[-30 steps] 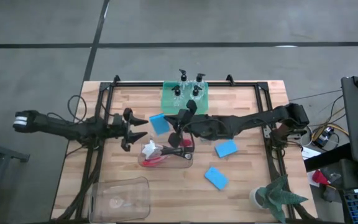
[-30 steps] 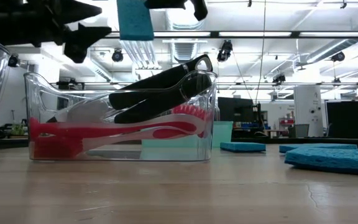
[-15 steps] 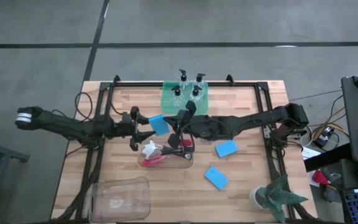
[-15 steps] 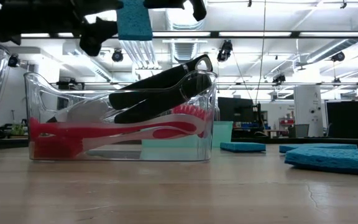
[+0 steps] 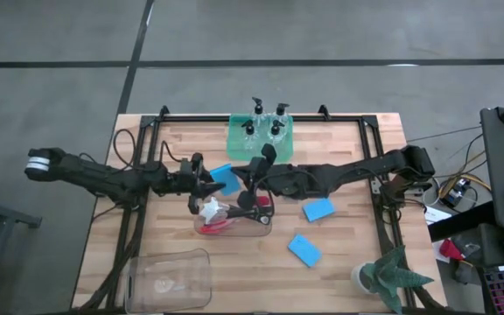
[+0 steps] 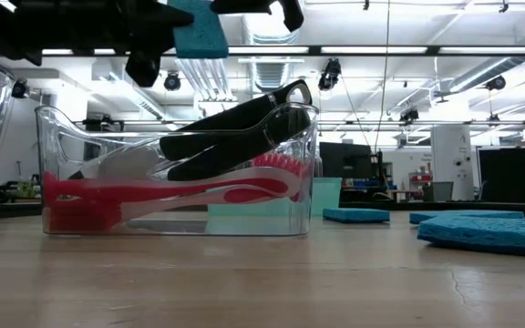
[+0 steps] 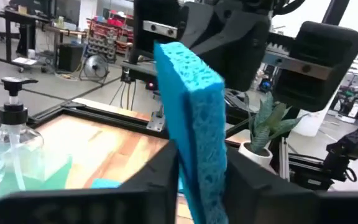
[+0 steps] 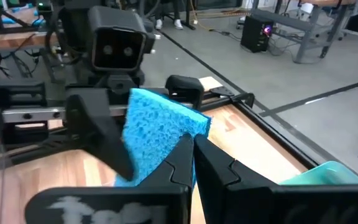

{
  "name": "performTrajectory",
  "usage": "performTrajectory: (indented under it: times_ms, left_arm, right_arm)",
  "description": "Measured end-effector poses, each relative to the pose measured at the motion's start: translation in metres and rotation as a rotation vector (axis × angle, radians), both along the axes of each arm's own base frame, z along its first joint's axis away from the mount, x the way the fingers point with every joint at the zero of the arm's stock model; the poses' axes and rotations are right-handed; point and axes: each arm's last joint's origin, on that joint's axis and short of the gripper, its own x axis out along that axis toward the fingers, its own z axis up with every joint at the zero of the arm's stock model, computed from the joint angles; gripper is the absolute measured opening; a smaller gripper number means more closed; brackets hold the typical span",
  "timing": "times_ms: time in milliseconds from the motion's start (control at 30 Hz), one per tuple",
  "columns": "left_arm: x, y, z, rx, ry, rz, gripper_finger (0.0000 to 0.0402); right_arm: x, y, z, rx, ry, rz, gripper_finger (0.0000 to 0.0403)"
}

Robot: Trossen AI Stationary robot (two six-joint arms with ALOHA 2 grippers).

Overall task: Pick & Place Kitchen Sink Supplies
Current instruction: Put the blue sponge into the bottom transparent bin

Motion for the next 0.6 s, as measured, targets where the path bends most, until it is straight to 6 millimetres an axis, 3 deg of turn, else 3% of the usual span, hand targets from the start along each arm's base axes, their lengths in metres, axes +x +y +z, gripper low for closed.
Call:
performTrajectory:
  times_ms: [200, 400, 600]
  left_arm:
    - [-0.002, -0.001, 0.002, -0.018, -0.009, -0.056, 0.0011]
    - [-0.012, -0.008, 0.009, -0.143, -0.018, -0.319, 0.0028]
    - [-0.027, -0.02, 0.013, -0.348, 0.108, -0.777, 0.0025]
  right_arm:
    - [0.0, 0.004, 0.001, 0.029, -0.003, 0.084, 0.0009]
    - [-0.009, 0.022, -0.004, -0.014, 0.111, 0.192, 0.0015]
    - [-0.021, 0.045, -0.011, -0.079, 0.238, 0.268, 0.0051]
